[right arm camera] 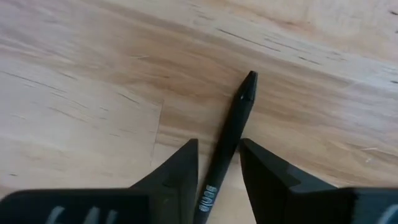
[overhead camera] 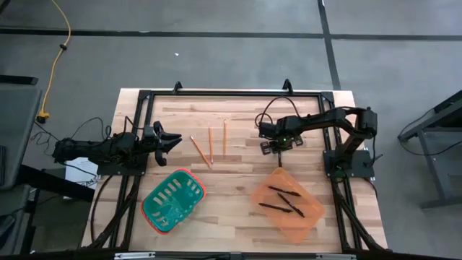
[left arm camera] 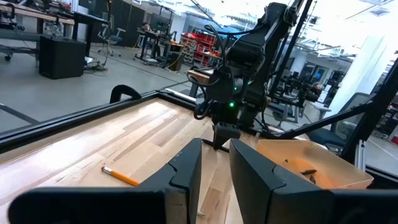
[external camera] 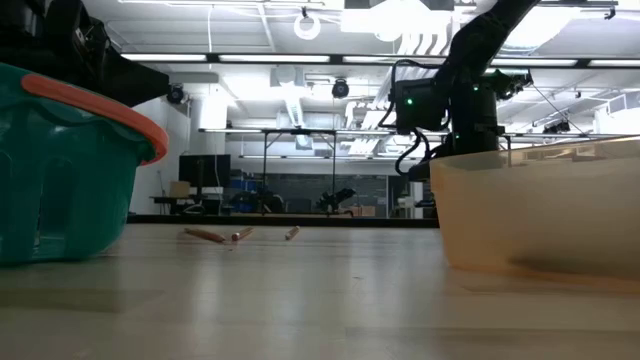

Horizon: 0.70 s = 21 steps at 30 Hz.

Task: Sort pens & pencils
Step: Put the black pen into the orange bin

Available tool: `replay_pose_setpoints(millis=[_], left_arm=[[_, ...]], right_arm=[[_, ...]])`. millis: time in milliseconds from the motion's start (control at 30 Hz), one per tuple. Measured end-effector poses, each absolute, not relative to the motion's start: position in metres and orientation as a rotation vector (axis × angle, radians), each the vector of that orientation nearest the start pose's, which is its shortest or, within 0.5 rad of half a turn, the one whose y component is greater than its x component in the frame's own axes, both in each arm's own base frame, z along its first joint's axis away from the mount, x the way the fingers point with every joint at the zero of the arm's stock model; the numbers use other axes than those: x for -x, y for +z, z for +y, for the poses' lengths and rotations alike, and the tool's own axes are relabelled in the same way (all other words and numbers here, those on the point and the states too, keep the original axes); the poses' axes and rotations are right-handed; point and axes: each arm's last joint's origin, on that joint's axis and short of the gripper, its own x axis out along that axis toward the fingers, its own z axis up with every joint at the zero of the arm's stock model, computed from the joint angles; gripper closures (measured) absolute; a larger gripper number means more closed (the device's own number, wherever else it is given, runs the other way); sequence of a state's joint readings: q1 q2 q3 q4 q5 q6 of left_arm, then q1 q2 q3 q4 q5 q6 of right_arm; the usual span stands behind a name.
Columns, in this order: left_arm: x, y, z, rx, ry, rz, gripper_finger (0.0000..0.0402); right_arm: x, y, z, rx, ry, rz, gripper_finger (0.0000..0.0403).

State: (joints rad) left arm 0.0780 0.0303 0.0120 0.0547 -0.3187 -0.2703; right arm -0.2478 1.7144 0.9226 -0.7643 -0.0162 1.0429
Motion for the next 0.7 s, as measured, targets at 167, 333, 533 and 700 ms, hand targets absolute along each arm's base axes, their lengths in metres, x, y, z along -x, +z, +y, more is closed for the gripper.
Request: replay_pose_setpoints(millis=[167, 333, 533, 700], left_arm=[[-0.096, 0.17, 0.017, 0.271, 0.39, -0.089, 0.033], [-0.096, 0.17, 0.017, 0.271, 0.39, -0.089, 0.033], [-0.096, 0.17, 0.017, 0.271, 0.39, -0.09, 0.033], [-0.096, 0.17, 0.017, 0.271, 0.389, -0.089, 0.033]], right_arm=[[-0.268, 0.125, -0.067, -0.985, -0.97, 1.373, 0.0336], [-0.269, 0.124, -0.067, -0.957, -0.936, 1.381, 0.0368], [-0.273, 0.134, -0.069, -0.902, -0.897, 1.367, 0.0397], [-0.284, 0.143, -0.073, -0.836, -0.861, 1.342, 0.0397]])
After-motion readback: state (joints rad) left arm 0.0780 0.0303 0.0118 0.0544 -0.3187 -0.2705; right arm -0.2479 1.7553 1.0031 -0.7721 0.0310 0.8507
